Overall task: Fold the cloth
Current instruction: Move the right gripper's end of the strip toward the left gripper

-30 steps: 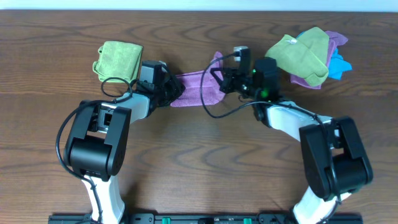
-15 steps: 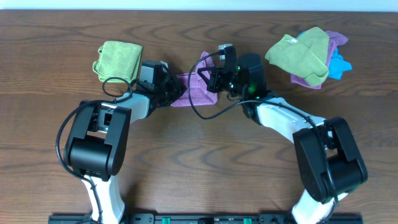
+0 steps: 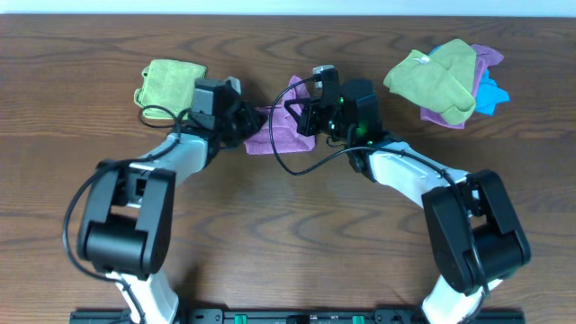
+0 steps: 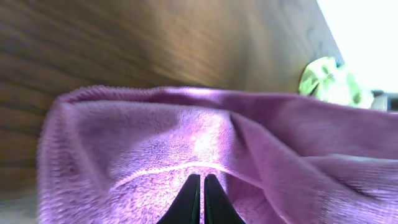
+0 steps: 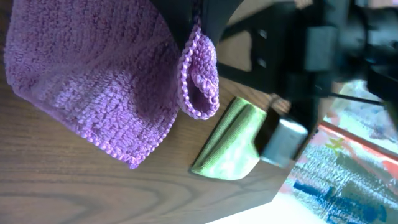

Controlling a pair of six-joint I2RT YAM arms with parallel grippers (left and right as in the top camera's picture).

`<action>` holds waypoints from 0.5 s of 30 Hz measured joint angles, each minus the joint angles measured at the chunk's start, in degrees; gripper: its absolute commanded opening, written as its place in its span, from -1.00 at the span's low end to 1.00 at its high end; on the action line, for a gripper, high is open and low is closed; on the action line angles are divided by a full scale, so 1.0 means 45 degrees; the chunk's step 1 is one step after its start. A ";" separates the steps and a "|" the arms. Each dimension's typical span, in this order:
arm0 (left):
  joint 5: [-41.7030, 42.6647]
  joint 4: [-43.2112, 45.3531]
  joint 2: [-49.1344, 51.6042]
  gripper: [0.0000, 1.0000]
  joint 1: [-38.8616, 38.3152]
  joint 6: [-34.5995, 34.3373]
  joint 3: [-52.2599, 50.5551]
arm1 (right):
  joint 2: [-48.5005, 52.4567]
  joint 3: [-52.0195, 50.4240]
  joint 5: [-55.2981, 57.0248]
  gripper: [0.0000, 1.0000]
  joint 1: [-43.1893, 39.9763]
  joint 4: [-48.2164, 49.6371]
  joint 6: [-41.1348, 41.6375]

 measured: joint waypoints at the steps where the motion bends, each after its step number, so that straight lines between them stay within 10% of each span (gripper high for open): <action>1: 0.0010 -0.0175 -0.0189 -0.88 0.0131 0.0058 0.0000 | 0.0000 0.0000 0.0000 -0.97 0.0005 0.0000 -0.0034; 15: -0.0267 -0.1656 -0.2181 -0.89 0.1146 0.1209 0.0000 | 0.0685 0.1321 0.0107 -0.98 0.0578 -0.1433 -0.0413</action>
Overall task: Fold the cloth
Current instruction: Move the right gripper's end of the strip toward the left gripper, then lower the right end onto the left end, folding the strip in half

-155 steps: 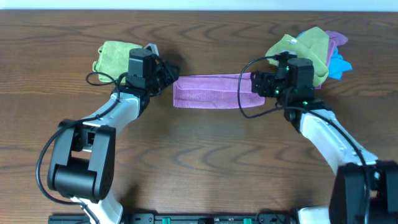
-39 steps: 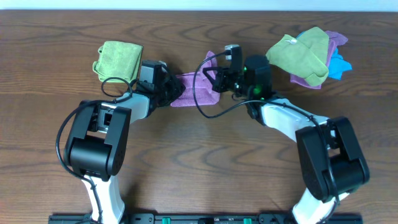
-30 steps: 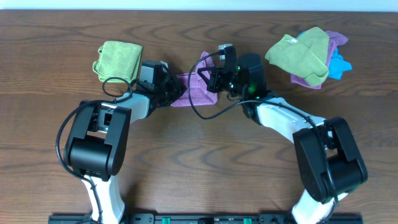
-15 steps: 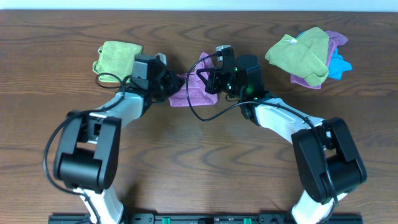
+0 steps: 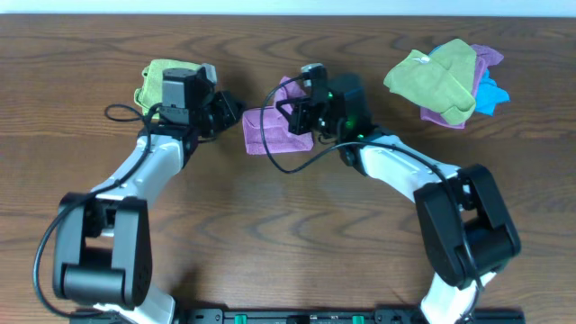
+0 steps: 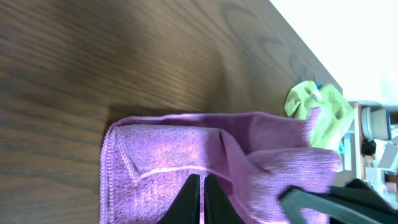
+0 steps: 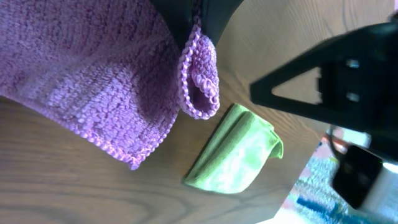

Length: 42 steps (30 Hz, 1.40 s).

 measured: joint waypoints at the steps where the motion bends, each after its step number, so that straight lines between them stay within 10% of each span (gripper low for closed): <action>1: -0.0044 -0.0126 -0.0146 -0.88 0.0073 0.0092 0.0000 | 0.0097 0.0160 -0.0005 -0.97 0.0063 -0.0146 -0.0039; 36: -0.0316 -0.1093 -0.0602 -0.88 0.0996 0.0491 0.0000 | 0.1715 0.1132 0.0461 -0.92 0.1064 -0.0675 -0.0384; 42: -0.0316 -0.1098 -0.0602 -0.88 0.0996 0.0491 0.0000 | 0.1807 0.1195 0.0389 -0.19 0.1093 -0.0636 -0.0442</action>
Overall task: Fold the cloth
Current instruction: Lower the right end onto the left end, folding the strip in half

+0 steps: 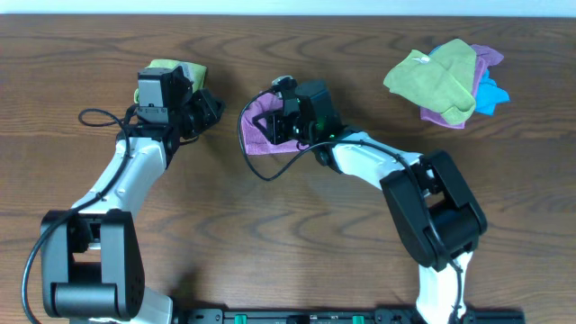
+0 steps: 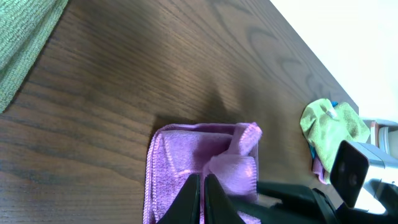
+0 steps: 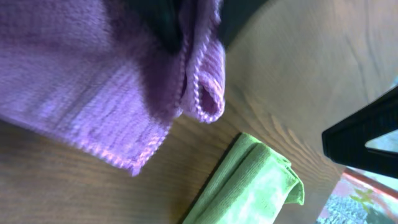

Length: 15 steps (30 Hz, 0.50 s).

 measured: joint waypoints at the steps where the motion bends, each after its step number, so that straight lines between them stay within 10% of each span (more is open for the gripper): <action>1: 0.0000 0.0005 0.0000 -0.89 0.0000 0.0000 0.0000 | 0.0049 0.0010 -0.0102 -0.14 0.0029 0.0136 -0.0083; 15: 0.0073 -0.0034 0.0000 -0.85 0.0476 0.0000 0.0000 | 0.0126 0.0257 -0.1758 0.12 0.0219 0.0583 -0.0083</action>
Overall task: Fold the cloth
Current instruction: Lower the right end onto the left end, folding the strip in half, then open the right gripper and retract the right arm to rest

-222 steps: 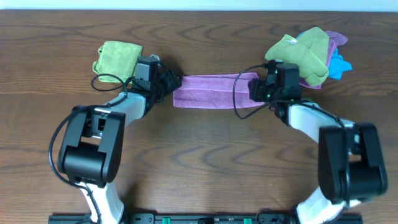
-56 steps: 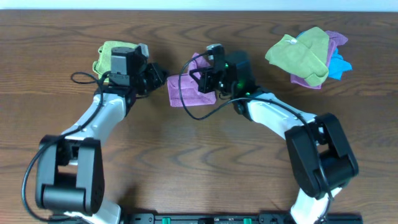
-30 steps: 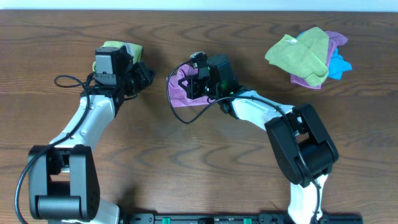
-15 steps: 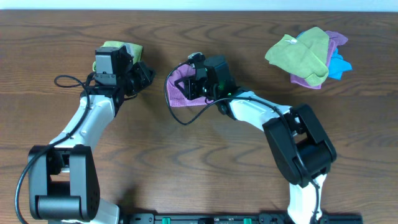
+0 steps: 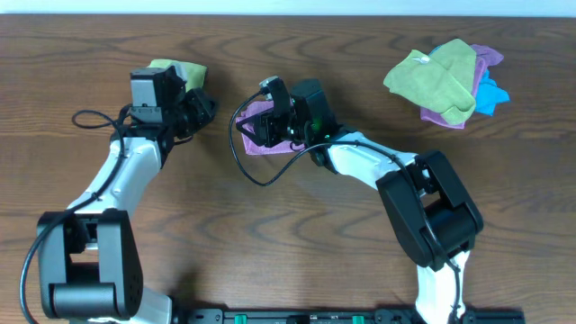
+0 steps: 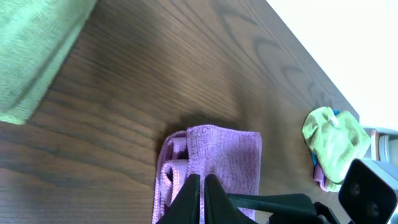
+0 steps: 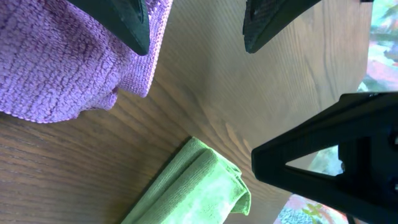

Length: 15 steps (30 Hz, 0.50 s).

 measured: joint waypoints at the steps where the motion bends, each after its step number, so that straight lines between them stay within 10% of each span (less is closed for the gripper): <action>1: 0.0044 -0.0049 0.0000 -0.75 0.0068 0.0005 0.0000 | -0.0005 0.0005 0.0000 0.25 -0.0005 0.0005 -0.0015; 4: 0.0389 -0.0209 0.0000 -0.17 0.0374 0.0087 0.0000 | -0.0087 0.0024 -0.0039 0.96 -0.0204 -0.0078 -0.0073; 9: 0.1093 -0.0486 0.0000 0.84 0.0816 0.0083 0.0000 | -0.1098 0.0029 0.0019 0.98 -0.1054 -0.0850 -0.0442; 15: 0.1681 -0.1554 0.0000 0.91 0.0850 0.0029 0.0000 | -0.3327 0.0170 0.0170 0.99 -0.2025 -0.3575 -0.1268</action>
